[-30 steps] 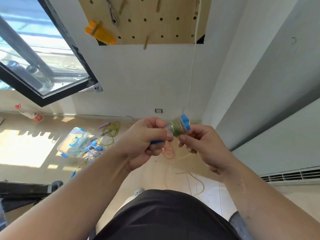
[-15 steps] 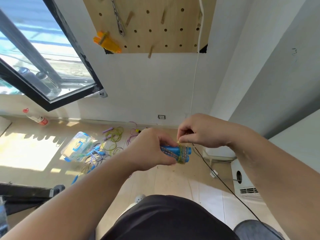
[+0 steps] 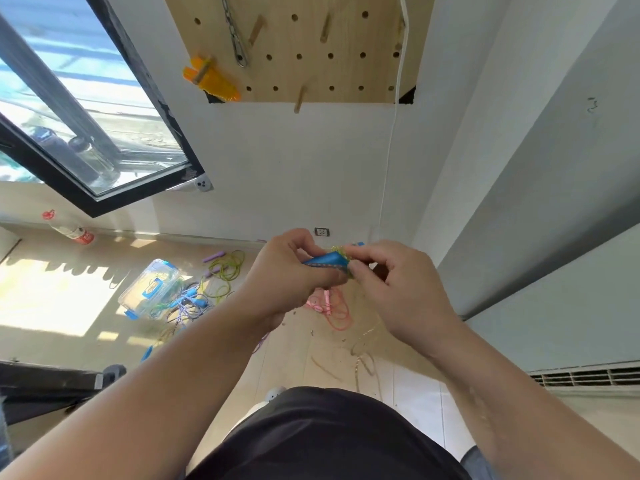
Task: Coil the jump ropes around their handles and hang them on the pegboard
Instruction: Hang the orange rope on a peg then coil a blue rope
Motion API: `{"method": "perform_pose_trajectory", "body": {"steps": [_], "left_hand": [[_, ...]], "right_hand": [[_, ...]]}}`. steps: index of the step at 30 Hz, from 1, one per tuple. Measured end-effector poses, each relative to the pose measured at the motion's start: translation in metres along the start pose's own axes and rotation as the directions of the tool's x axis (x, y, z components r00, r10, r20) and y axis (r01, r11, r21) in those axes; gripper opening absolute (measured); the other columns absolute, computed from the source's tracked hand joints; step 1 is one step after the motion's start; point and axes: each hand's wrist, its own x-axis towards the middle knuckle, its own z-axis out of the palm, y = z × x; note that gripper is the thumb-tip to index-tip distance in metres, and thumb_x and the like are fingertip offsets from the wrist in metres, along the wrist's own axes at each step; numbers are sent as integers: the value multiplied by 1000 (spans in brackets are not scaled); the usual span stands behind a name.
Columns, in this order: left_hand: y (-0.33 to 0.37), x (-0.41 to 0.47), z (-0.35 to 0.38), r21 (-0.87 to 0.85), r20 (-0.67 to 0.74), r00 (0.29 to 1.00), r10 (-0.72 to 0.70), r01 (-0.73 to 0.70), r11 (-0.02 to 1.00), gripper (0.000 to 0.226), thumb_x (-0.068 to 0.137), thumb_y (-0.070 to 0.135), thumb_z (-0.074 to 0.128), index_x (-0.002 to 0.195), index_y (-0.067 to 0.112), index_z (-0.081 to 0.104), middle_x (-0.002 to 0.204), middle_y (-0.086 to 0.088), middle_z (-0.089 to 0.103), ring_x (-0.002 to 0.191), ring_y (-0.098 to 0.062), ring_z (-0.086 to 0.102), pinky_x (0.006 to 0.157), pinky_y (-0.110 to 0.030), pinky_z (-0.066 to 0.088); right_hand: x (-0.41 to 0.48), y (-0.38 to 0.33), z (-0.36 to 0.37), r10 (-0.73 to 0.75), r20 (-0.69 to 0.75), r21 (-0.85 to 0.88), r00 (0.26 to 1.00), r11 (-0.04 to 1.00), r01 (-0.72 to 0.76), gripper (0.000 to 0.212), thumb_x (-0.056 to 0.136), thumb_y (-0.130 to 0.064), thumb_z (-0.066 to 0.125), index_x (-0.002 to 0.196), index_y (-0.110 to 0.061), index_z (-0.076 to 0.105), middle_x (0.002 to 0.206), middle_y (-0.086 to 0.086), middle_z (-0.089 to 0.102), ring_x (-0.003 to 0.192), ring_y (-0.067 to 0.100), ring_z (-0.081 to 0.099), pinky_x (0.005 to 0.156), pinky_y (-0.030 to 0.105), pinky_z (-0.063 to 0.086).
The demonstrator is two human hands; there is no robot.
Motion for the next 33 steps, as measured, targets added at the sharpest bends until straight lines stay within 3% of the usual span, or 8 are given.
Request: {"method": "perform_pose_trajectory", "body": {"steps": [5,10,14,18,23,26,28,33], "left_hand": [[2,6,7,-315,19,987,-158,156,936,32,85,2,78,78,16,49,69,-20,63,42,-14,33,39,-22,26],[2,4,17,-504,150,975,-167,220,835,20,95,6,65,81,11,53,68,-16,60,43,-11,35,40,-20,29],[8,3,13,-594,192,974,-118,211,776,20,99,6,55,80,9,56,71,-20,57,44,-13,35,40,-21,31],[8,-4,11,-580,244,965,-92,221,784,15,93,6,58,79,7,60,70,-20,57,41,-12,35,39,-21,30],[4,-9,2,-375,365,926,-99,244,894,11,87,12,63,77,13,59,62,-15,51,37,-10,29,36,-19,25],[-3,-7,-2,-155,396,908,-134,210,965,13,97,7,61,86,14,60,59,-13,50,34,-10,28,35,-19,25],[-7,-4,-2,-50,388,912,-135,167,985,15,96,5,65,86,15,62,61,-15,53,36,-10,34,35,-20,26],[-13,5,5,299,285,948,-142,53,953,15,91,11,73,85,23,68,68,-10,62,47,-9,46,40,-21,34]], "right_hand": [[-12,14,0,-1,-113,123,994,992,15,16,89,-11,75,97,-23,80,80,-17,67,72,6,61,65,11,43],[-15,21,2,35,-144,252,989,968,3,13,90,-9,74,90,-23,76,74,-14,67,64,10,59,60,17,47],[-13,29,-1,193,14,408,981,895,-181,10,94,-9,68,85,-13,66,70,2,69,56,6,56,56,22,48],[-6,45,-7,190,216,511,958,814,-277,12,99,-7,60,87,-9,64,66,4,64,55,13,49,54,22,43],[17,60,-24,86,473,235,877,947,-220,16,99,-18,64,85,-20,72,63,-11,57,61,7,47,63,30,40],[40,58,-34,77,612,31,787,992,-121,12,87,-36,70,84,-26,74,72,1,64,67,11,51,66,37,43],[54,58,-34,70,683,-60,727,997,-41,9,88,-32,73,86,-24,76,79,10,67,67,11,51,64,34,43],[79,47,-23,143,740,-233,657,971,52,10,93,-27,71,96,-21,78,85,0,73,72,6,58,64,21,47]]}}
